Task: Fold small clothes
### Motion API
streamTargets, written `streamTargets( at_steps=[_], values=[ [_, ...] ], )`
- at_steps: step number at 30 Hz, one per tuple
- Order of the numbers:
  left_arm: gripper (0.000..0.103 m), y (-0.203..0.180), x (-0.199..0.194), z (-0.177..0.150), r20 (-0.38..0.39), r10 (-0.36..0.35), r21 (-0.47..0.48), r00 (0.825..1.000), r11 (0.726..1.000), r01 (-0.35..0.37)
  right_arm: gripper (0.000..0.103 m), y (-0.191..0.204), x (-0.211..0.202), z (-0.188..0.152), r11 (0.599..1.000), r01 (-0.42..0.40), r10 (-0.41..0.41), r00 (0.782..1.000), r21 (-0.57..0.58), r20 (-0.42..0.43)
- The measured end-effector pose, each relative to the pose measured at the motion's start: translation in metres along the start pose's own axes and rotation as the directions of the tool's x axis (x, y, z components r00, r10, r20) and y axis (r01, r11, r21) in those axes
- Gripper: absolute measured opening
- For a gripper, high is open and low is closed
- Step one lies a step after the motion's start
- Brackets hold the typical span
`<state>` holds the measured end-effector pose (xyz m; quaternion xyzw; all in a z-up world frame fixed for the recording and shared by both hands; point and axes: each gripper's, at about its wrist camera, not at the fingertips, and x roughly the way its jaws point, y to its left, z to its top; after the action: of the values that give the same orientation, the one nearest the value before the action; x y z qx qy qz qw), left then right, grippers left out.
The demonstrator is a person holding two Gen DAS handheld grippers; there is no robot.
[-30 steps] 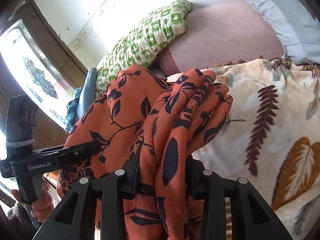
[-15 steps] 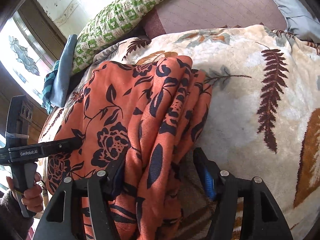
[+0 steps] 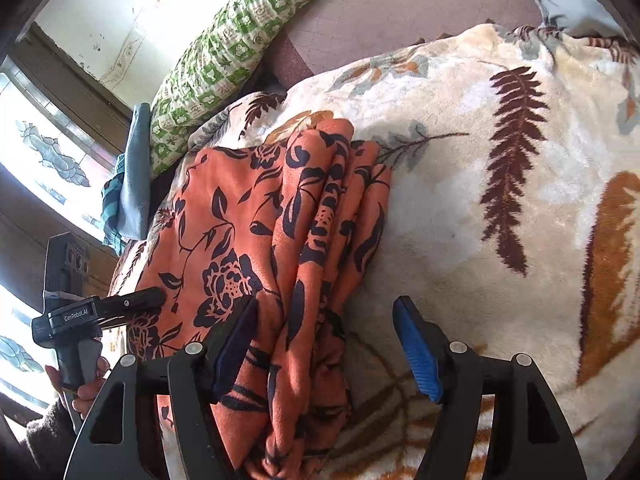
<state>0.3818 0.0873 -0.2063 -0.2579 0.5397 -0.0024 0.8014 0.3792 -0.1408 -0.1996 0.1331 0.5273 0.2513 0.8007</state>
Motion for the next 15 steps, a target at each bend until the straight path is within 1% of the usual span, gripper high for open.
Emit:
streamTargets(
  at_steps=[2, 4, 6, 8, 10, 13, 15],
  values=[
    [0.078, 0.000, -0.013, -0.005, 0.017, 0.018, -0.015, 1.000, 1.000, -0.018, 0.073, 0.007, -0.016, -0.002, 0.998, 0.067, -0.067, 0.998, -0.019, 0.012],
    [0.078, -0.002, -0.027, -0.013, 0.041, 0.039, -0.022, 0.998, 0.999, -0.038, 0.073, 0.016, -0.030, -0.006, 0.991, 0.126, -0.126, 0.992, -0.034, 0.018],
    [0.078, -0.008, -0.042, -0.024, 0.071, 0.087, 0.006, 0.994, 0.996, -0.088, 0.073, 0.026, -0.043, -0.013, 0.982, 0.181, -0.180, 0.983, -0.045, 0.020],
    [0.078, -0.017, -0.053, -0.038, 0.112, 0.162, 0.037, 0.980, 0.985, -0.167, 0.077, 0.035, -0.055, -0.024, 0.976, 0.213, -0.213, 0.977, -0.053, 0.012],
    [0.078, -0.028, -0.065, -0.060, 0.155, 0.214, 0.068, 0.964, 0.972, -0.226, 0.087, 0.042, -0.064, -0.038, 0.966, 0.252, -0.252, 0.968, -0.047, 0.005],
    [0.079, -0.044, -0.079, -0.097, 0.221, 0.267, 0.101, 0.938, 0.951, -0.294, 0.088, 0.049, -0.075, -0.062, 0.946, 0.323, -0.324, 0.946, -0.036, -0.020],
    [0.079, -0.055, -0.085, -0.121, 0.249, 0.279, 0.120, 0.927, 0.941, -0.315, 0.088, 0.052, -0.075, -0.077, 0.928, 0.369, -0.372, 0.925, -0.055, -0.072]
  ],
)
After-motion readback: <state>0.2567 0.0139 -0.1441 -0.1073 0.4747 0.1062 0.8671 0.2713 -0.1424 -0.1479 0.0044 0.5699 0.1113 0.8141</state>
